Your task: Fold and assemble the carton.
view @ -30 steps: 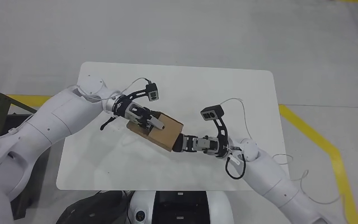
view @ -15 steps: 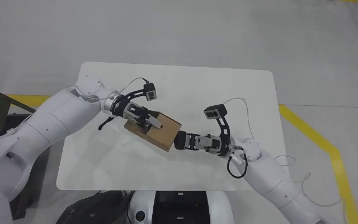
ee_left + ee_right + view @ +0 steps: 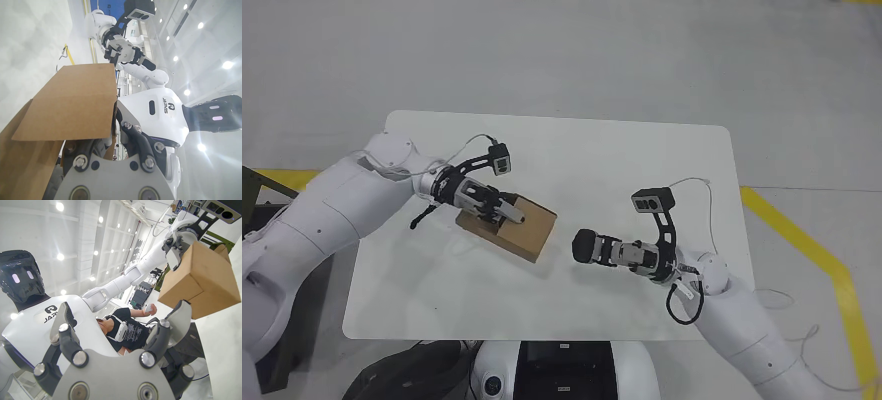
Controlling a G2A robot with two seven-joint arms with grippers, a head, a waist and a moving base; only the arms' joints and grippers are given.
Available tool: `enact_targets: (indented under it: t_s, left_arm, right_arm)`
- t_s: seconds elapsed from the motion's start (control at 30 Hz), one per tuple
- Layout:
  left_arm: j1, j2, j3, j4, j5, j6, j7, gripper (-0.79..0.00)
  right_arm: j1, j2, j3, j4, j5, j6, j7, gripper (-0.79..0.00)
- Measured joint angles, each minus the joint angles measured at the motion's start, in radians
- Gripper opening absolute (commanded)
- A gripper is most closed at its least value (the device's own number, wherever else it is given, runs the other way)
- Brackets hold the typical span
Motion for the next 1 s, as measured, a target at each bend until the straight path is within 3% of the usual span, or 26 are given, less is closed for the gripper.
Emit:
enact_targets:
  t_s: [0.13, 0.27, 0.63, 0.77, 1.0]
  left_arm:
    - [-0.019, 0.002, -0.019, 0.044, 0.086, 0.045, 0.018, -0.785]
    - [-0.036, 0.009, -0.036, -0.004, 0.222, 0.145, 0.137, -0.785]
    - [-0.061, 0.058, -0.074, -0.366, 0.614, 0.622, 0.464, -0.785]
    - [-0.054, 0.059, -0.072, -0.451, 0.689, 0.752, 0.499, -0.785]
    - [-0.069, 0.033, -0.044, -0.500, 0.800, 0.906, 0.434, -0.785]
  right_arm:
    - [0.004, 0.002, 0.008, -0.002, -0.037, -0.004, -0.004, 0.000]
    - [0.012, 0.003, 0.011, 0.011, -0.084, -0.028, -0.028, 0.000]
    - [0.059, -0.009, -0.026, 0.073, -0.170, -0.068, -0.069, 0.000]
    - [0.074, -0.015, -0.025, 0.106, -0.186, -0.099, -0.099, 0.000]
    - [0.075, -0.012, 0.015, 0.135, -0.176, -0.134, -0.134, 0.000]
